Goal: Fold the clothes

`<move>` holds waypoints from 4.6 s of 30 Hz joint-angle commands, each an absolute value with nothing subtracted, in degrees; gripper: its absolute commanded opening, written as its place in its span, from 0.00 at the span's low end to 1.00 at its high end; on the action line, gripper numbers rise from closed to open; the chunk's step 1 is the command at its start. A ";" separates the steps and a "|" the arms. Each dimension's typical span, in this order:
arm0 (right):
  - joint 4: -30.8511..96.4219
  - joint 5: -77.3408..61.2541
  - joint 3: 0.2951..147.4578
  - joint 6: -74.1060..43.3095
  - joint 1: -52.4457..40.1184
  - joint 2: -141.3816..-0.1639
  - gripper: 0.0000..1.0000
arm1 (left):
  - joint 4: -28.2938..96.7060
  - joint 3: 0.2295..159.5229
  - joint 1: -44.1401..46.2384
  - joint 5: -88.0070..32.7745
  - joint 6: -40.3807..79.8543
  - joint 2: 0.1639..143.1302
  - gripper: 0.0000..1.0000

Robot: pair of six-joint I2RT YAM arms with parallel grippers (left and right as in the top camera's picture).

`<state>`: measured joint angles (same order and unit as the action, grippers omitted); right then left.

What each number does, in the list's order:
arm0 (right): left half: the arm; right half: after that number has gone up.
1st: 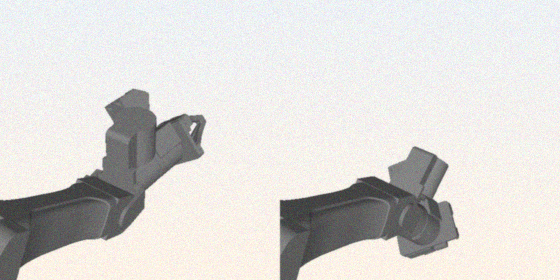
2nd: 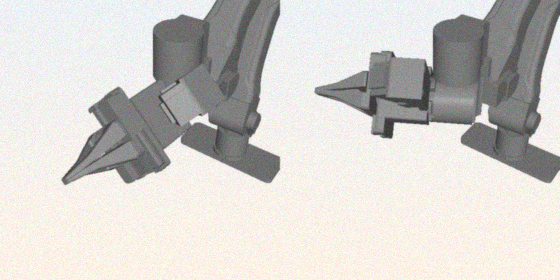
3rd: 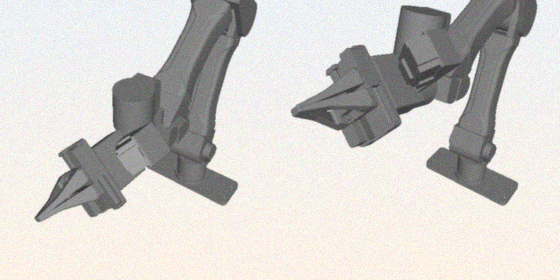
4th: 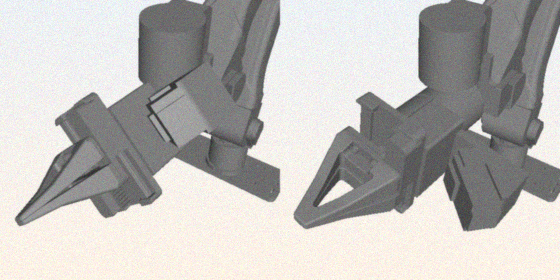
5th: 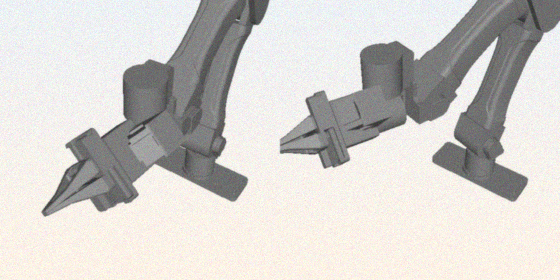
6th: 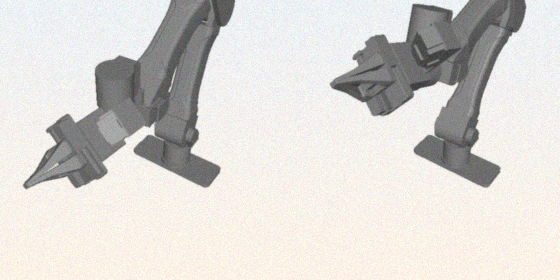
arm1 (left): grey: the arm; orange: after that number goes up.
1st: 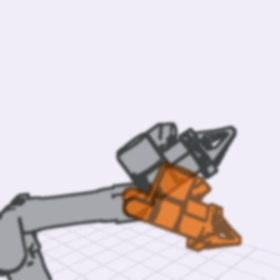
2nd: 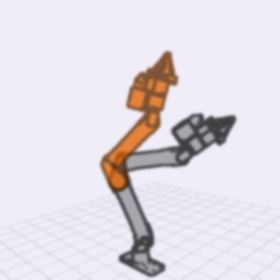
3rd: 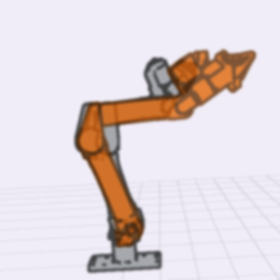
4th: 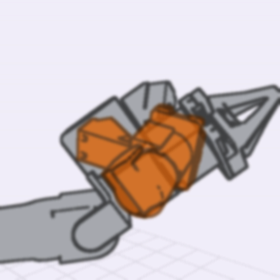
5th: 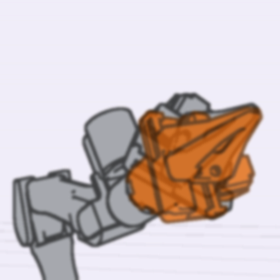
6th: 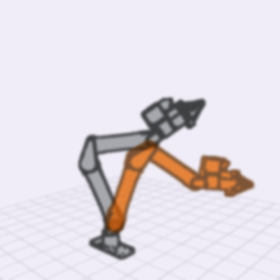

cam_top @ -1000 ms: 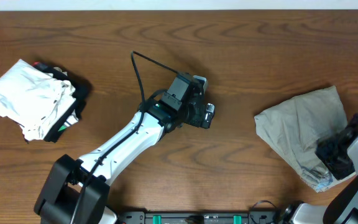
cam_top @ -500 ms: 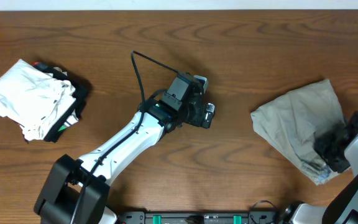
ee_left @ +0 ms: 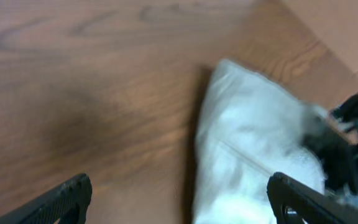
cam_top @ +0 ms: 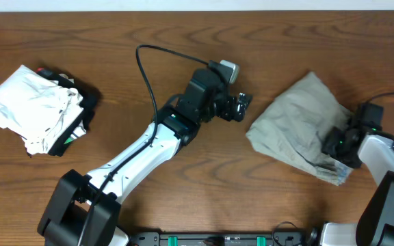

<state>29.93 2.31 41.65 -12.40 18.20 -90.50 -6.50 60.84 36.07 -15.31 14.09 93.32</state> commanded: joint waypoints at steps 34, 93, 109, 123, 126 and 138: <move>43.27 0.93 55.13 -8.49 -0.47 -79.13 0.66 | 3.01 60.97 36.34 -12.38 8.56 103.33 0.92; 57.63 -37.04 60.18 0.86 0.32 -74.28 0.46 | 11.11 60.97 36.34 -9.39 8.58 103.74 0.93; 33.52 -38.92 34.00 2.72 -2.22 -84.40 0.45 | 11.33 60.97 36.34 -9.41 8.58 103.74 0.92; 20.25 -20.78 32.14 -3.18 3.07 -94.39 0.57 | 11.99 60.97 36.34 -9.41 8.58 103.74 0.92; 21.45 -19.81 32.16 -3.18 3.42 -94.39 0.57 | 13.89 60.97 36.34 -9.43 8.60 103.74 0.92; 26.57 -11.07 37.41 -4.71 4.23 -88.73 0.58 | 25.91 60.97 36.34 -18.37 8.62 103.74 0.48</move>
<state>25.06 -31.33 37.17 -2.61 2.02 -89.03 23.97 60.84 36.56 -13.10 8.97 102.87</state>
